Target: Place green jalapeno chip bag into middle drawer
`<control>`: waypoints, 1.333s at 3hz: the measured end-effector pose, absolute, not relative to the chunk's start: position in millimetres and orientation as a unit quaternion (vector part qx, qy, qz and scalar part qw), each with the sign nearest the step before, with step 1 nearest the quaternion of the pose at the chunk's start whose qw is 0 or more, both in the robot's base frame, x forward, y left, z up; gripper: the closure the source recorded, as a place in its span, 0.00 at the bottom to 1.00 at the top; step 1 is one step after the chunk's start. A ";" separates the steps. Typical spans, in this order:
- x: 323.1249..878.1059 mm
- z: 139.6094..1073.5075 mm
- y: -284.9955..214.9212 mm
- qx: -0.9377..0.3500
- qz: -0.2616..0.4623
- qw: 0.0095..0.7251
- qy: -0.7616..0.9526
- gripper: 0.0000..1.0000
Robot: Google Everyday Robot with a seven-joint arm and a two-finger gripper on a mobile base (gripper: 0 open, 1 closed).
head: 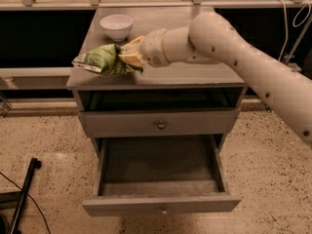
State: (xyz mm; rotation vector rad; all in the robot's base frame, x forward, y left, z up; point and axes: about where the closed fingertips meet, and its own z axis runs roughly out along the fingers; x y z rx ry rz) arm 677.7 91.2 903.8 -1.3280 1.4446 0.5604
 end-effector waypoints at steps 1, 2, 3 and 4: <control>605.4 915.4 86.3 -0.598 0.228 0.539 0.547 1.00; 540.1 878.3 49.5 -0.671 0.131 0.486 0.544 1.00; 530.9 809.3 16.1 -0.674 0.077 0.422 0.601 1.00; 551.7 747.2 14.8 -0.652 0.065 0.396 0.644 1.00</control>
Offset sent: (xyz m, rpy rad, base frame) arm -0.1682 -0.1306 -0.0683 -0.5183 -0.1970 0.0257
